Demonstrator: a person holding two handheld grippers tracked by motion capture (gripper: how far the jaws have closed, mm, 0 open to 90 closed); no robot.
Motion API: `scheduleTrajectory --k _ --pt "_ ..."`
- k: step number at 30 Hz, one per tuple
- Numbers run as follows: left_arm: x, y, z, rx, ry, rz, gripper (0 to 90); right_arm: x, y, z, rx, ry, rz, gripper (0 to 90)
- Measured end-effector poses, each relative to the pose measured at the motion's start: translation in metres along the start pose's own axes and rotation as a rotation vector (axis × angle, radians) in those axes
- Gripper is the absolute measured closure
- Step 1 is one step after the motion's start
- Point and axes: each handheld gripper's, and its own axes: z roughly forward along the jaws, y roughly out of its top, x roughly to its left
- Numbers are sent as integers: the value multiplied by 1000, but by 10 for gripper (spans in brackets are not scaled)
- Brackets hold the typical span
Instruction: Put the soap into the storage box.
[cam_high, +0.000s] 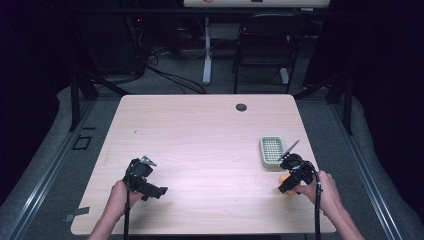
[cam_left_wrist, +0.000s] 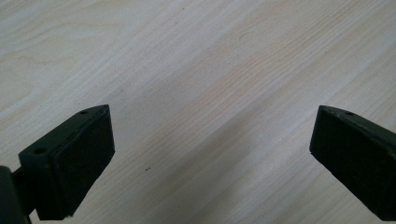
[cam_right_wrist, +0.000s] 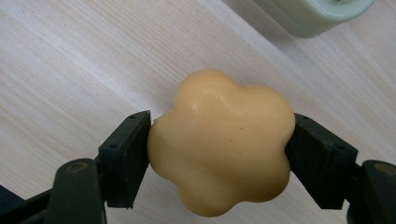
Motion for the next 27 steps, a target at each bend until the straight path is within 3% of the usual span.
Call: scheduleTrajectory --k 1,2,3,9,11,13,15,16,21,24,25,26,27 --pt "0 0 0 0 0 0 0 -3 4 -5 65 -15 -54 266" --pt "0 0 0 -1 0 0 0 -3 4 -5 65 -15 -54 266" --pt "0 0 0 0 0 0 0 0 3 -1 8 -4 -7 266" --pt "0 0 0 0 0 0 0 -2 11 -4 29 -13 -27 266" --pt "0 0 0 1 -1 1 0 -1 11 -3 9 -10 -11 266" --pt "0 0 0 1 -1 1 0 -3 15 -5 36 -16 -31 266" --pt "0 0 0 0 -1 1 0 -2 15 -3 -4 -5 -1 266" --pt "0 0 0 0 0 0 0 -4 18 -5 29 -13 -28 266" --pt "0 0 0 1 -2 1 0 -6 22 -8 46 -22 -35 266" --pt "0 0 0 0 -1 2 0 -7 22 -8 27 -17 -23 266" --pt "0 0 0 1 -1 2 0 -9 25 -12 75 -31 -61 266" --pt "0 0 0 1 -1 2 0 -9 24 -11 41 -23 -35 266" --pt "0 0 0 1 -1 2 0 -9 24 -11 41 -23 -35 266"
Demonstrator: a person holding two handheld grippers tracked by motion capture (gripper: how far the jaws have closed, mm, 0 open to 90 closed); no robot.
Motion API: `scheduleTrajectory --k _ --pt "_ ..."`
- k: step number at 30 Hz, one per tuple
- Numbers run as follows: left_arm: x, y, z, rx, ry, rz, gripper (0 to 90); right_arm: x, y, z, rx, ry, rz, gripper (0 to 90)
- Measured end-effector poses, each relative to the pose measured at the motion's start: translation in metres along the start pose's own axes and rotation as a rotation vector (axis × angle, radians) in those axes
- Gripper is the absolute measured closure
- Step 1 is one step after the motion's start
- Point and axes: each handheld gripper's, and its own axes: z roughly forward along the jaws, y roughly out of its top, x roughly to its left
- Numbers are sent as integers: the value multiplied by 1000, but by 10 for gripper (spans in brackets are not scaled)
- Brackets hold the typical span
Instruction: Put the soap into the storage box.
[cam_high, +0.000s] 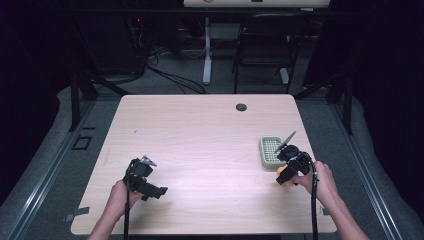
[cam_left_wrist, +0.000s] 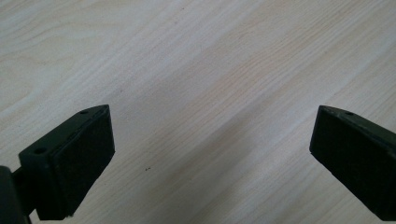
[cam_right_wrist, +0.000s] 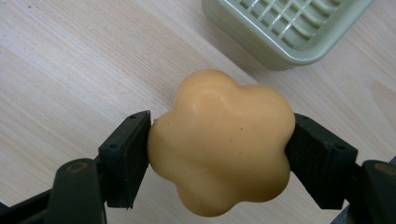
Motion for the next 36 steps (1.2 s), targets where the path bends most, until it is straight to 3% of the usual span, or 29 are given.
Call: scheduleTrajectory --k 3,13,14,16,17,23,27,29,36 --pt "0 0 0 0 0 0 0 0 1 0 -35 -2 25 266" --pt "0 0 0 0 -1 0 0 -4 10 -6 -13 -5 8 266" --pt "0 0 0 0 -1 0 0 -3 10 -4 -47 3 31 266" --pt "0 0 0 0 -2 -1 0 -4 12 -5 -30 -5 22 266" --pt "0 0 0 0 -1 0 0 -3 12 -2 -72 5 49 266" --pt "0 0 0 0 -2 0 0 -8 19 -9 8 -13 -9 266" --pt "0 0 0 0 -1 1 0 -8 20 -8 -37 -5 26 266" --pt "0 0 0 0 -1 1 0 -10 21 -10 -20 -6 14 266" --pt "0 0 1 1 -2 0 0 -13 25 -12 -40 -6 35 266"
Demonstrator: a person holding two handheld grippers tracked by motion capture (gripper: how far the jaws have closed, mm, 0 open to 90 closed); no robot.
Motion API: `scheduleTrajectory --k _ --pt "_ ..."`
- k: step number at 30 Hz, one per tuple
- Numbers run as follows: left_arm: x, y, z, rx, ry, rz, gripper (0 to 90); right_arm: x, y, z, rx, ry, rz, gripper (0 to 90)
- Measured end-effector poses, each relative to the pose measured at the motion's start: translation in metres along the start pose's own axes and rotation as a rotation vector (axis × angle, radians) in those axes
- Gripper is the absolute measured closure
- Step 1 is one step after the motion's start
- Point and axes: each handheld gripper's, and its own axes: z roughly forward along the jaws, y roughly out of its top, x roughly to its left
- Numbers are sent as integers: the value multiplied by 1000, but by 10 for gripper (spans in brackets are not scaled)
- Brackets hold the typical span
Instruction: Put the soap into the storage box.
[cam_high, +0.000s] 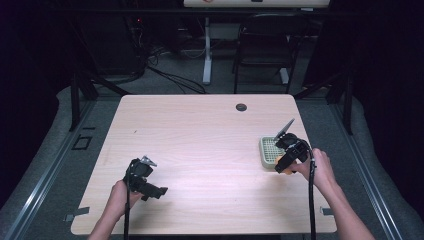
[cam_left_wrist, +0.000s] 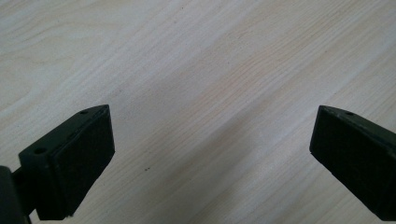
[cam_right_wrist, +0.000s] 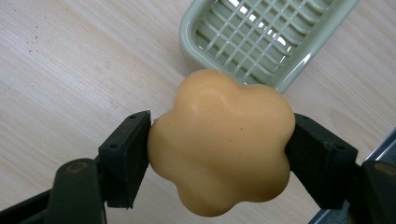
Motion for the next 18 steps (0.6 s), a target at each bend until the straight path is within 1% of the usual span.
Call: scheduleTrajectory --k 1,4,6,8,9,10,11,13,14,15,16,17,18 --pt "0 0 0 0 0 0 0 -1 2 -1 3 -6 0 266" --pt "0 0 0 0 0 -1 0 -2 4 -1 -6 0 2 266" --pt "0 0 0 0 1 0 0 -3 7 -3 2 -10 -3 266" --pt "0 0 1 0 3 -1 0 -4 8 -3 -6 -1 2 266" --pt "0 0 0 0 1 -1 0 -6 10 -5 12 -4 -12 266" --pt "0 0 0 0 1 -1 0 -5 10 -4 -3 -8 2 266" --pt "0 0 0 0 1 -2 0 -6 11 -5 6 -3 -6 266" --pt "0 0 0 0 2 -2 0 -6 13 -4 -9 1 7 266" --pt "0 0 0 0 2 -2 0 -7 14 -5 0 -6 -4 266" --pt "0 0 1 0 2 -2 0 -7 15 -5 -8 -4 3 266" --pt "0 0 1 1 1 -2 0 -8 16 -6 3 -5 -4 266" --pt "0 0 1 1 1 -2 0 -8 16 -6 3 -5 -4 266" --pt "0 0 1 1 2 -2 0 -8 16 -5 -8 0 7 266"
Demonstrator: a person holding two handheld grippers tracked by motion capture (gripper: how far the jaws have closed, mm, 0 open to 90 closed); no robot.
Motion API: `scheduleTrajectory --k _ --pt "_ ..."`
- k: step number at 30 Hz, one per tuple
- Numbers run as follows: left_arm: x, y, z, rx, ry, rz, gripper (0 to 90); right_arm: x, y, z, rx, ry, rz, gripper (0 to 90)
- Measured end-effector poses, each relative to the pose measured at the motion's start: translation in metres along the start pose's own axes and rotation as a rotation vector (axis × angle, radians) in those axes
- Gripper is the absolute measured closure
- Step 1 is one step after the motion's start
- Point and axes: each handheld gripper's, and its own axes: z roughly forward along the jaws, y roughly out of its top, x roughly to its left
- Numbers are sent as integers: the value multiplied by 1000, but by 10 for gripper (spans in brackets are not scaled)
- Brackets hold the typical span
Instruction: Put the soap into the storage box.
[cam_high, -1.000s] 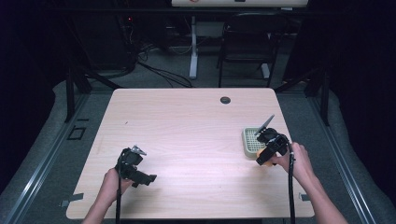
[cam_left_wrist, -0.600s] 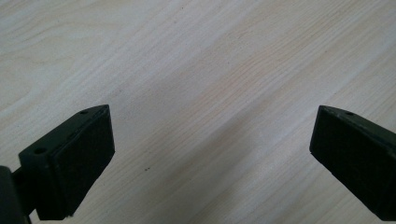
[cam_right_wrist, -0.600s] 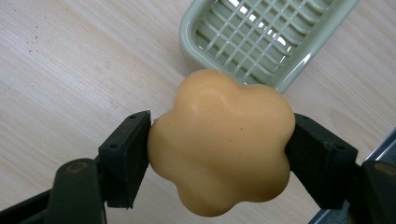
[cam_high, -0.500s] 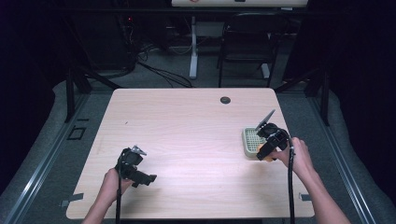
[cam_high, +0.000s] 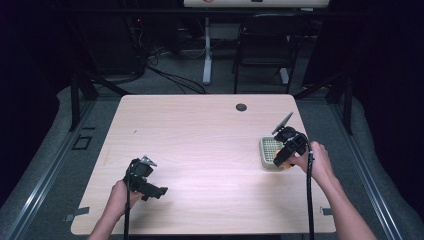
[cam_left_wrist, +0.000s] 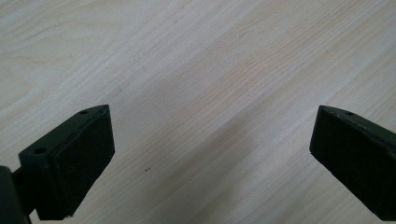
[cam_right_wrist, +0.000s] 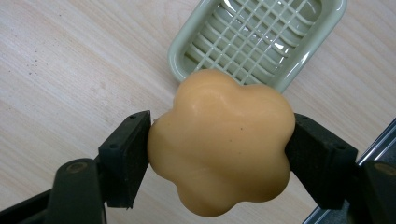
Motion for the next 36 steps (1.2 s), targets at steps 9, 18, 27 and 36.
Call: scheduleTrajectory --k 9,18,27,36 --pt "0 0 0 -1 -1 1 0 -3 9 -3 11 -6 -10 266" --pt "0 0 0 1 0 1 0 -7 18 -4 1 -8 1 266" --pt "0 1 1 -2 -3 0 0 -12 25 -3 3 -8 8 266" --pt "0 0 0 -2 -3 -1 0 -18 34 0 8 -5 20 266"
